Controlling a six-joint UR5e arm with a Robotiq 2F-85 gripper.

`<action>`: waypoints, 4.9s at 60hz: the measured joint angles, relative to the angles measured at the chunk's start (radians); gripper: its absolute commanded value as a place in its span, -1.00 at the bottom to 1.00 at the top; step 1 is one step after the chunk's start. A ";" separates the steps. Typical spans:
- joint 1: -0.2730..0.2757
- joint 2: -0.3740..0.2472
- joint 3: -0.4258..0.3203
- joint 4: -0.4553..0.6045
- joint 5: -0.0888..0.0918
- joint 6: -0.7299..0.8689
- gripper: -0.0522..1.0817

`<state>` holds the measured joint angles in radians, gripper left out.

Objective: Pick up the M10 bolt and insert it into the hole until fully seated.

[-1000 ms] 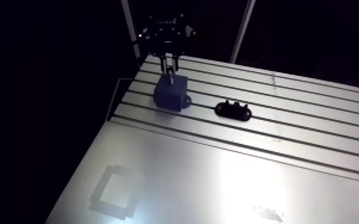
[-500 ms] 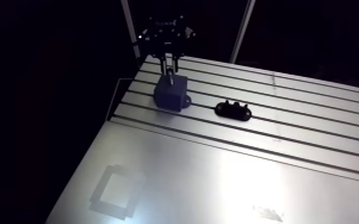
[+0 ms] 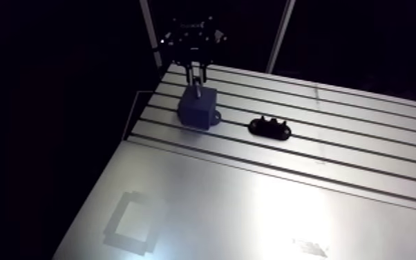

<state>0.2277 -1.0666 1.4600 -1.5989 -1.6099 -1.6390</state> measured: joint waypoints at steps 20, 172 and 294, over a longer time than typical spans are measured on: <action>0.001 0.000 0.004 -0.001 0.000 0.001 0.99; 0.002 0.005 0.015 -0.034 -0.003 -0.013 -0.90; -0.283 -0.405 -0.051 0.122 0.023 -0.017 -0.90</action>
<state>-0.0558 -1.4716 1.4087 -1.4771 -1.5868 -1.6562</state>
